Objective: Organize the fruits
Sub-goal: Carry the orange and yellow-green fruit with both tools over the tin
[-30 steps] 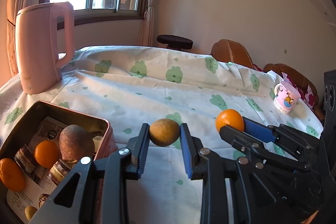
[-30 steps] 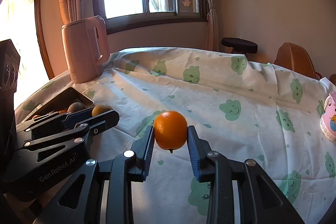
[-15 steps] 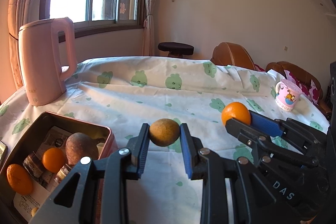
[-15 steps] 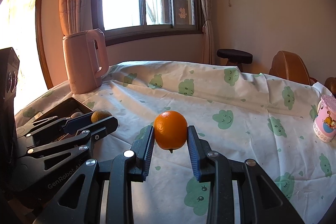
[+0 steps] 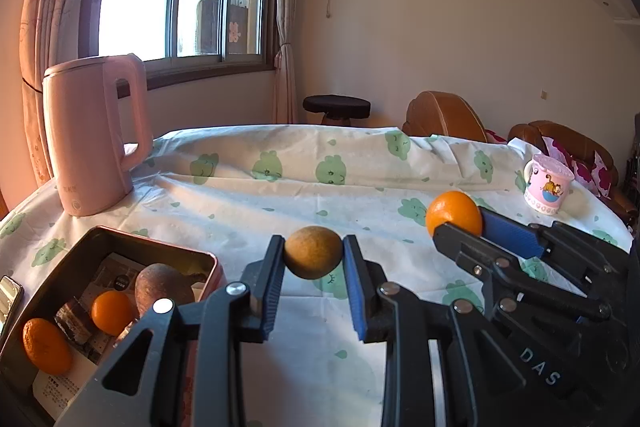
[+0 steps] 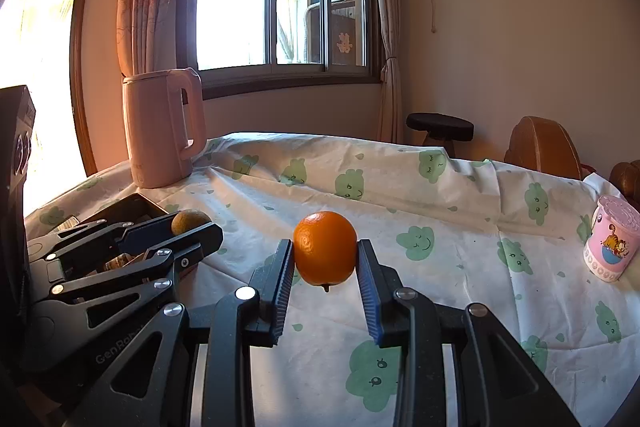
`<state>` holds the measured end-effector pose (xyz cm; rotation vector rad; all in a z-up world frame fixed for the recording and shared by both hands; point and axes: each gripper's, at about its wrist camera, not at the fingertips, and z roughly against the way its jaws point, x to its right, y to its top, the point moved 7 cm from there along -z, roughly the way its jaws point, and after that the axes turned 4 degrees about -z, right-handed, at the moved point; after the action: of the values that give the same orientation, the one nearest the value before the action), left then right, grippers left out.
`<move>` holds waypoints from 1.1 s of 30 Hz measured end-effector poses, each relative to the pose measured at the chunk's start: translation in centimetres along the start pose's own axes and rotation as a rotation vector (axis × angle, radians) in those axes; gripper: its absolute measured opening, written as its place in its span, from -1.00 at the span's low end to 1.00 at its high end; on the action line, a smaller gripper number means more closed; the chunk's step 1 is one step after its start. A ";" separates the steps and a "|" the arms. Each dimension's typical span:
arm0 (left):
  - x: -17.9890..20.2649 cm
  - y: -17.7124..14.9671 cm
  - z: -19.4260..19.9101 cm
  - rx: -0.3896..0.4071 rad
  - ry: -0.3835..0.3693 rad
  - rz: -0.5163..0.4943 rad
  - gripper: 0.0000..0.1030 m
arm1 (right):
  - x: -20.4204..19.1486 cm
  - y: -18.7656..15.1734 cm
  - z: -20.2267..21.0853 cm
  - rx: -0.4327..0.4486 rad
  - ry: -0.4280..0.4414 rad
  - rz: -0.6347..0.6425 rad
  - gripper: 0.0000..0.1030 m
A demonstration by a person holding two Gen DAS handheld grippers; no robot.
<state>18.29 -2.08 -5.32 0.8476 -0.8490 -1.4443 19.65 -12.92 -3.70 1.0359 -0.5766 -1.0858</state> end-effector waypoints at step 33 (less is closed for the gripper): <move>0.4 0.5 2.5 0.115 0.052 -0.036 -0.40 | -0.1 0.3 2.2 0.092 -0.024 0.012 -0.35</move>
<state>16.31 -2.43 -3.74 0.9872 -0.8877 -1.4094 17.93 -13.66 -2.46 1.0997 -0.6561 -1.0703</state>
